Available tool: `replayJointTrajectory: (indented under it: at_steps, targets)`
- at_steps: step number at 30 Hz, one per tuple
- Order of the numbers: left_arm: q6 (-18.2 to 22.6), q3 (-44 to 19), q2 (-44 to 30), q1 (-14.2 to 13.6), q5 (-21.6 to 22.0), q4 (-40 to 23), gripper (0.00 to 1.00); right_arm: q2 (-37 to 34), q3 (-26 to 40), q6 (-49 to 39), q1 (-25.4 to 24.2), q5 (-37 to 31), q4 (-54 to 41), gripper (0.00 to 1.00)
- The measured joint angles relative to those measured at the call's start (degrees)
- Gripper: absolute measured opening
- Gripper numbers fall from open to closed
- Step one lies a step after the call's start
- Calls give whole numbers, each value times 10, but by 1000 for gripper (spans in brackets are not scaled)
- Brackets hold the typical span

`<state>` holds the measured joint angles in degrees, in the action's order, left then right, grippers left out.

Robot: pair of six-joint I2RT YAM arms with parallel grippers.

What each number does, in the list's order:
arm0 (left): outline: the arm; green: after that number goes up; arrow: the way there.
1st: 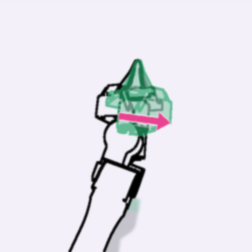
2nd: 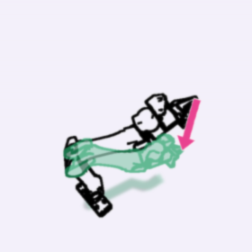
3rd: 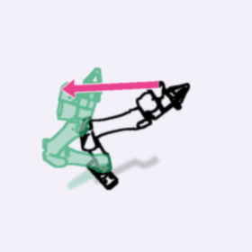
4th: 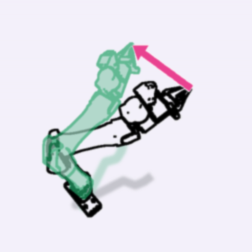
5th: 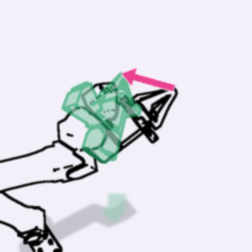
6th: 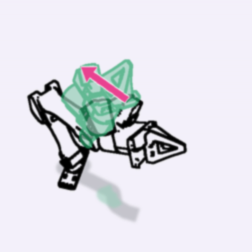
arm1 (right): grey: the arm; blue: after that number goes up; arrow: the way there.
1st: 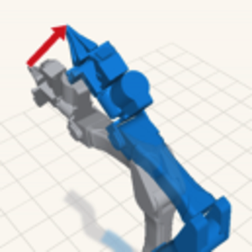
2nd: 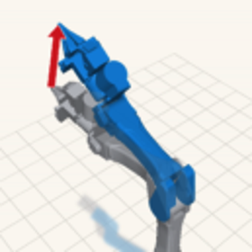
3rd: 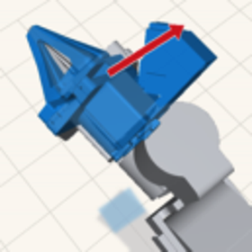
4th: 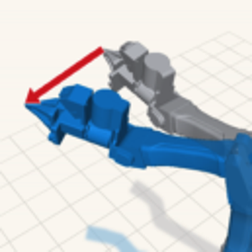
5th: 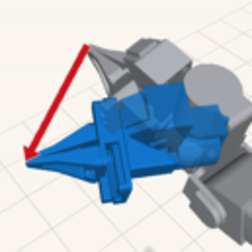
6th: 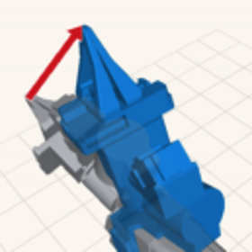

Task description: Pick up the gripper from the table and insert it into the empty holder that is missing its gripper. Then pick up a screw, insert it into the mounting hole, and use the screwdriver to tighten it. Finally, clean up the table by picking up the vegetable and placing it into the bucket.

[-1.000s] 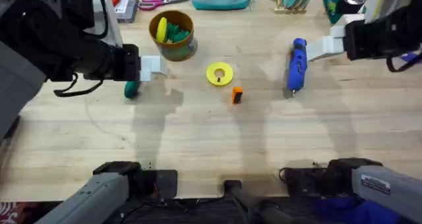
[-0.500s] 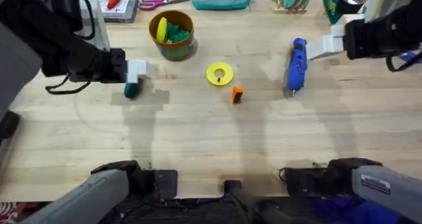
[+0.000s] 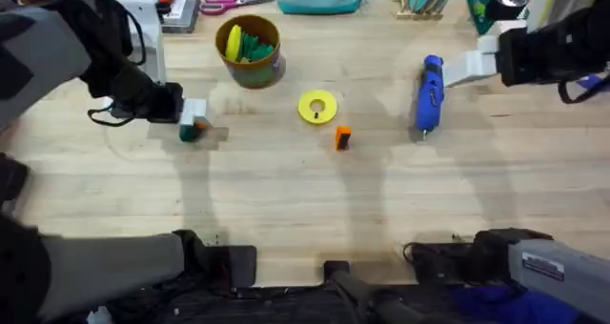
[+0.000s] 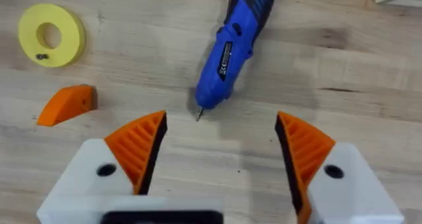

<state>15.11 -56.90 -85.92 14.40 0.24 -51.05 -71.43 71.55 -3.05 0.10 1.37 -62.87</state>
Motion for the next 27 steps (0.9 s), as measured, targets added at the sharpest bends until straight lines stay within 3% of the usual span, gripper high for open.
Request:
replayJointTrajectory:
  at_steps: [10, 13, 16, 18, 23, 24, 27]
  targets:
    - [40, 0, -72, 0, 0, 42, 998, 0, 0, 0, 0, 0, 0, 996]
    - [44, -3, -82, 0, -6, 45, 927, 0, 0, 0, 0, 0, 0, 997]
    - [47, -4, -82, 0, -6, 55, 810, 0, 0, 0, 0, 0, 0, 997]
    - [48, -4, -83, 0, -6, 60, 650, 0, 0, 0, 0, 0, -1, 996]
    - [52, -4, -86, 0, -6, 68, 63, 0, 0, 0, 0, 0, 0, 997]
    - [54, -4, -86, 0, -6, 68, 17, 0, 0, 0, 0, 0, 0, 997]
    - [54, -4, -86, 0, -4, 69, 4, 0, 0, 0, 0, 0, 0, 997]
